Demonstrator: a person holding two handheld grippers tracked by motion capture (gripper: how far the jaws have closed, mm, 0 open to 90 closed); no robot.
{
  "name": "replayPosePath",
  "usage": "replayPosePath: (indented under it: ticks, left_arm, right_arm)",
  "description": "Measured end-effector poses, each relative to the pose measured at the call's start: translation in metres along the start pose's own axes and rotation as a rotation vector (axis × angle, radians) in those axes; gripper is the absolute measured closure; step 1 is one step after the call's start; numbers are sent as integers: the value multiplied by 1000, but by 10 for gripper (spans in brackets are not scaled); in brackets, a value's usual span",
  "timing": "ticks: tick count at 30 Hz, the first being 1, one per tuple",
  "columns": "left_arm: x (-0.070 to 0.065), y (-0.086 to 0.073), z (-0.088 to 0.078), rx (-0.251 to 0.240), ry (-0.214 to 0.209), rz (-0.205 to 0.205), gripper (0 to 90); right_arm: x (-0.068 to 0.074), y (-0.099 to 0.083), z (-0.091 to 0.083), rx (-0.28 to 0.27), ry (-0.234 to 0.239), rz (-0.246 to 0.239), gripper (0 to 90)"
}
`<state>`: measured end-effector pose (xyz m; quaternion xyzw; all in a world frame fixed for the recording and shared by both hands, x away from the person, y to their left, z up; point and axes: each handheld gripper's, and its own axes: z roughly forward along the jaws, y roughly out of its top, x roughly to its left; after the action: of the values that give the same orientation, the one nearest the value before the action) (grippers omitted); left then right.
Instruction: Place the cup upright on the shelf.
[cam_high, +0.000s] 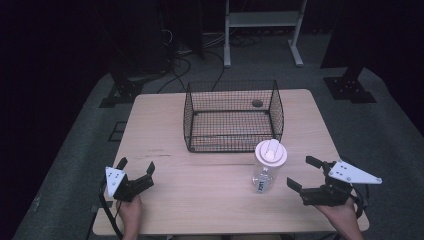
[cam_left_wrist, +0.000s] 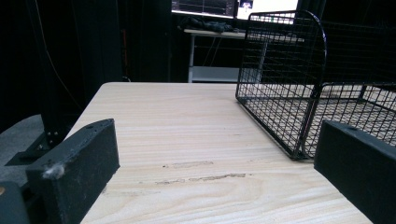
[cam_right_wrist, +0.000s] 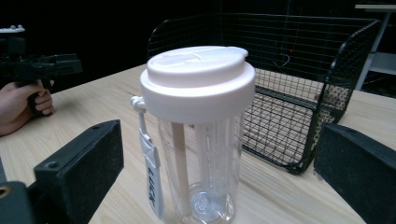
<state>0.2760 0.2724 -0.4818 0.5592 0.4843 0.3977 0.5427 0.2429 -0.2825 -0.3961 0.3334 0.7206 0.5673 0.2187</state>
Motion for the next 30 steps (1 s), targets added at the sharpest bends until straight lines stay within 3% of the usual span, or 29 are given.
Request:
replayPosePath:
  ticks: [17, 30]
  left_arm:
    - [0, 0, 0, -3, 0, 0, 0]
    - [1, 0, -1, -3, -1, 0, 0]
  right_arm:
    - [13, 17, 23, 7, 48, -35, 7]
    - [9, 19, 37, 24, 29, -21, 7]
